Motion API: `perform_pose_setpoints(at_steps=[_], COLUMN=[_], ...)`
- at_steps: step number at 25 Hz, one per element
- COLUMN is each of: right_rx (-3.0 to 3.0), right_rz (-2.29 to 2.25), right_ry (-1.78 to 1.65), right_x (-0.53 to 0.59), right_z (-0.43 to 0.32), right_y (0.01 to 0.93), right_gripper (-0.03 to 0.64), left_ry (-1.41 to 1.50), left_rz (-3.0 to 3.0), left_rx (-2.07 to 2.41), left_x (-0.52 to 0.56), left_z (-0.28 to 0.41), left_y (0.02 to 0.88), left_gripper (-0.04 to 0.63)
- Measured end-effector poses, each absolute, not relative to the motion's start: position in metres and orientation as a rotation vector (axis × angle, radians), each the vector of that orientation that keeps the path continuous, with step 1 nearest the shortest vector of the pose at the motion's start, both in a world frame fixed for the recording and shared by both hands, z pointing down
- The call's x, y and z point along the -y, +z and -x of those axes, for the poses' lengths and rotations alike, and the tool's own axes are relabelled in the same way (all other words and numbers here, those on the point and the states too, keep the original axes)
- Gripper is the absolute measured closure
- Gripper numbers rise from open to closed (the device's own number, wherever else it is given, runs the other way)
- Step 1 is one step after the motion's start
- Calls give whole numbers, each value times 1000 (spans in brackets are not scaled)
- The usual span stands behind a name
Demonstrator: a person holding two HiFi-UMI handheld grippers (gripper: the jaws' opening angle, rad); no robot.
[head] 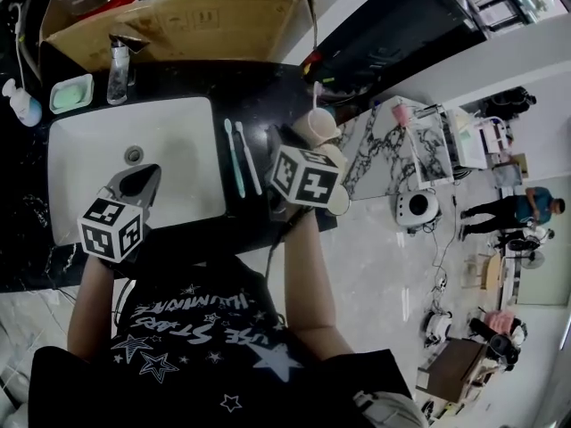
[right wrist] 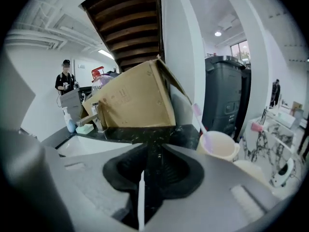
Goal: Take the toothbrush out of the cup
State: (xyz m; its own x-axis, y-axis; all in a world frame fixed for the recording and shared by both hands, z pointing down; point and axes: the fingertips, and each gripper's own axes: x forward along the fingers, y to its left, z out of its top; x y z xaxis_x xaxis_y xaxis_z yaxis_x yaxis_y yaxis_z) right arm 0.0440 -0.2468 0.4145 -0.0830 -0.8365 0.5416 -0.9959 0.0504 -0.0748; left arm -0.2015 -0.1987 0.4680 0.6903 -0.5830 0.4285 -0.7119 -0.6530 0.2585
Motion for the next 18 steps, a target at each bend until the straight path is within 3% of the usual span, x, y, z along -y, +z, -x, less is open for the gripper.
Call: perform_pose_setpoints(at_steps=[6, 9, 18], right_rx=[1918, 1914, 1849], right_rz=[-1897, -1874, -1733], right_ry=[414, 425, 408], right_x=[260, 272, 310], right_z=[-98, -116, -138], right_y=[374, 377, 400], right_gripper=[520, 491, 491], left_ry=[413, 397, 392], left_rz=[-2488, -2475, -2453], left_rx=[1074, 1117, 1201], left_x=[202, 202, 203], left_z=[184, 176, 160], left_y=[459, 453, 447], left_gripper=[586, 585, 586])
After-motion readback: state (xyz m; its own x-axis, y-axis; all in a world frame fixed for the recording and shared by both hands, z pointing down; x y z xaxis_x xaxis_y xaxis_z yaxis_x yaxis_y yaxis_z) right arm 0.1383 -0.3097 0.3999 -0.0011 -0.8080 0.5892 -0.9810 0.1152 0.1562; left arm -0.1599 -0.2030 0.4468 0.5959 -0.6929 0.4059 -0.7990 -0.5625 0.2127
